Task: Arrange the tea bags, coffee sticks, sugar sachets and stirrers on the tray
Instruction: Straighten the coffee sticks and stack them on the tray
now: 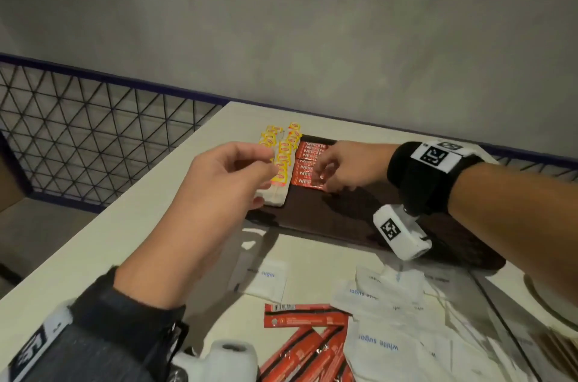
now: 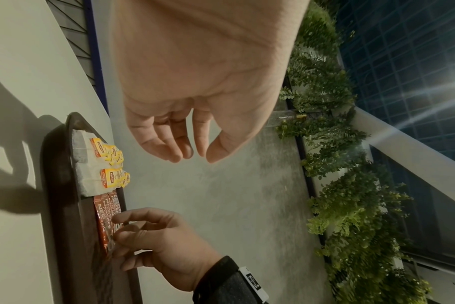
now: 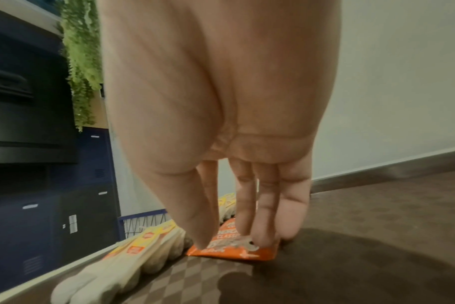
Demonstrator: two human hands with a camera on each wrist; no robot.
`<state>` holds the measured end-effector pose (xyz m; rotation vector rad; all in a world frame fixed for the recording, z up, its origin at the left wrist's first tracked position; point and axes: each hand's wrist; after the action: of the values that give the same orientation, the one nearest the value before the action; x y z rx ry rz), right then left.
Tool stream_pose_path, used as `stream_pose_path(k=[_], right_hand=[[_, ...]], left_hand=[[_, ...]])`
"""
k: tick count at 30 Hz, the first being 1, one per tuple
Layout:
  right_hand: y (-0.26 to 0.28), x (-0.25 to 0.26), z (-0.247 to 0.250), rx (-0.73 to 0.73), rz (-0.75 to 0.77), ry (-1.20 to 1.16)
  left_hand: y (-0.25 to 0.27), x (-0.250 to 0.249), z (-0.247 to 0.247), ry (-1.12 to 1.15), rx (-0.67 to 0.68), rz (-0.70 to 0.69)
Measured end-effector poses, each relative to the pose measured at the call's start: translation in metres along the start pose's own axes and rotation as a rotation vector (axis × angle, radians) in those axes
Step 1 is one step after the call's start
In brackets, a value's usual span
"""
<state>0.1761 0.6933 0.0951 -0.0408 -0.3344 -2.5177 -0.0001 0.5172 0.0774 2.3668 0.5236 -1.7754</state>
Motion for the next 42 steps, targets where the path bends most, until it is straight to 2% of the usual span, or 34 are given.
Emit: stream_pose_path(k=[2,4,5,7,9,11,13,15,18,22,25,28,33,36,39,42], right_hand=[[0.007,0.013,0.000,-0.014,-0.005,0.191],[0.021,0.030,-0.001,-0.121,0.051,0.433],[0.033,0.042,-0.002,-0.171,0.109,0.473],[0.064,0.070,-0.007,-0.193,0.237,0.402],[0.098,0.096,-0.013,-0.051,0.312,0.336],[0.129,0.112,-0.021,0.185,0.301,0.346],[0.151,0.119,-0.037,0.304,0.282,0.400],[0.160,0.122,-0.055,0.229,0.273,0.435],[0.160,0.126,-0.070,0.077,0.265,0.340],[0.154,0.126,-0.066,0.013,0.274,0.264],[0.156,0.119,-0.055,0.004,0.256,0.048],[0.166,0.106,-0.051,0.003,0.171,-0.324],[0.186,0.082,-0.068,-0.234,0.046,-0.940],[0.192,0.070,-0.074,-0.347,0.031,-1.329],[0.196,0.058,-0.071,-0.448,0.040,-1.489],[0.204,0.044,-0.068,-0.509,0.042,-1.448]], left_hand=[[0.001,-0.002,-0.001,-0.016,0.009,-0.007],[0.000,-0.006,0.001,-0.029,0.005,-0.038],[-0.001,-0.009,0.003,-0.037,-0.009,-0.070],[-0.004,-0.016,0.010,-0.049,-0.050,-0.145],[-0.006,-0.022,0.017,-0.042,-0.082,-0.195],[-0.007,-0.025,0.021,-0.032,-0.090,-0.212],[-0.007,-0.026,0.022,-0.025,-0.087,-0.205],[-0.005,-0.027,0.021,-0.023,-0.076,-0.191],[-0.001,-0.026,0.017,-0.020,-0.042,-0.181],[0.002,-0.027,0.013,-0.026,-0.019,-0.166],[0.001,-0.026,0.013,-0.035,-0.004,-0.140],[-0.001,-0.025,0.015,-0.013,0.030,-0.111],[0.012,-0.019,-0.006,-0.004,0.087,-0.091],[0.030,-0.011,-0.024,-0.083,0.188,-0.060],[0.044,-0.008,-0.043,-0.045,0.243,0.010],[0.048,-0.003,-0.068,-0.001,0.344,0.096]])
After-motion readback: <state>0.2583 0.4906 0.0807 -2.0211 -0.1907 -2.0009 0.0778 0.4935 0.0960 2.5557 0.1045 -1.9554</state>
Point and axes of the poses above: each hand's wrist, its own y-axis away from the middle knuckle, its own z-axis out of the back of the hand, x = y × z, and after that the axes turned 11 degrees about y, right-handed
